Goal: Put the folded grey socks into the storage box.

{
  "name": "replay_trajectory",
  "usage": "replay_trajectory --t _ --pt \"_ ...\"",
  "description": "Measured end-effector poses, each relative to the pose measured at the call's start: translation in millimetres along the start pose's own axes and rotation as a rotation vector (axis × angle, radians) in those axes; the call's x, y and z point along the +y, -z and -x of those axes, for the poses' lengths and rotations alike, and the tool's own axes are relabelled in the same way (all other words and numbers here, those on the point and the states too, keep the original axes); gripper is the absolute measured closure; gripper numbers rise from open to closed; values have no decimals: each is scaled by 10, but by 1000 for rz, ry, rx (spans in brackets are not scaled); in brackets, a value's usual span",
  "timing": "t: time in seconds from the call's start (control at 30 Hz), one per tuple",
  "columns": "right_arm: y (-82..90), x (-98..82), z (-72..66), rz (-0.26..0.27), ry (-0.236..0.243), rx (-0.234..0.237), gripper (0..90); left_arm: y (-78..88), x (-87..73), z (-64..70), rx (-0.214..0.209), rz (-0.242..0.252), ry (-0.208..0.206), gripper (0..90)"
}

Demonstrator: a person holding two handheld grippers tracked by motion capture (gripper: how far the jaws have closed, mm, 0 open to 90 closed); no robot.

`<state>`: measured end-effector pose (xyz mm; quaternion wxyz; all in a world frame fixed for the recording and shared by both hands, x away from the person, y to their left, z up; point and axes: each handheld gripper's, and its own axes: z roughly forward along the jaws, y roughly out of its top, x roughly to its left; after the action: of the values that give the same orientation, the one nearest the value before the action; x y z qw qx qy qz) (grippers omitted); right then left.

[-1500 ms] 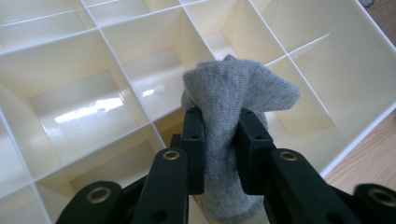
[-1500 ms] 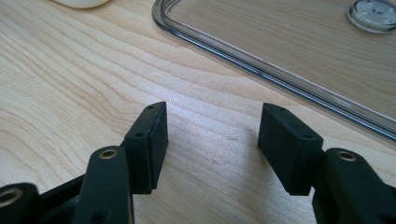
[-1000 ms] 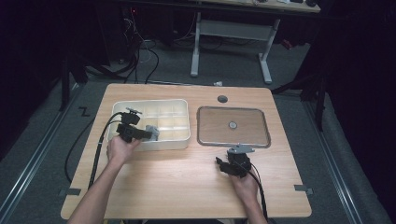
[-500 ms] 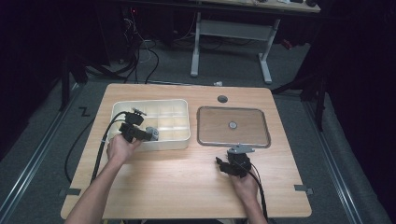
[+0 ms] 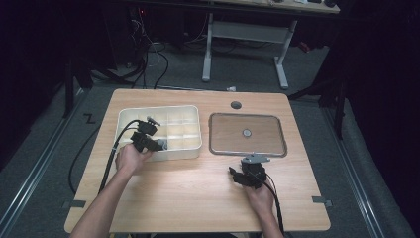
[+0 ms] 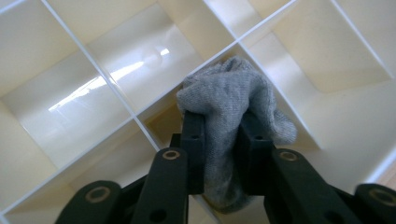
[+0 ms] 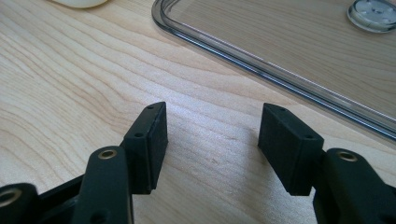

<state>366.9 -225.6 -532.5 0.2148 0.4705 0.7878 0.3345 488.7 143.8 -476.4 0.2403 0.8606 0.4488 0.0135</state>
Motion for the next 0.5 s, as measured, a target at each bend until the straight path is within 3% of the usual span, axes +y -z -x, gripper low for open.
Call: replay_trajectory --t 0.2,0.5 --pt "0 0 0 0 0 0 427 79 -31 29 -21 48 23 590" --pt "0 0 0 0 0 0 427 206 -48 38 -16 127 39 563"
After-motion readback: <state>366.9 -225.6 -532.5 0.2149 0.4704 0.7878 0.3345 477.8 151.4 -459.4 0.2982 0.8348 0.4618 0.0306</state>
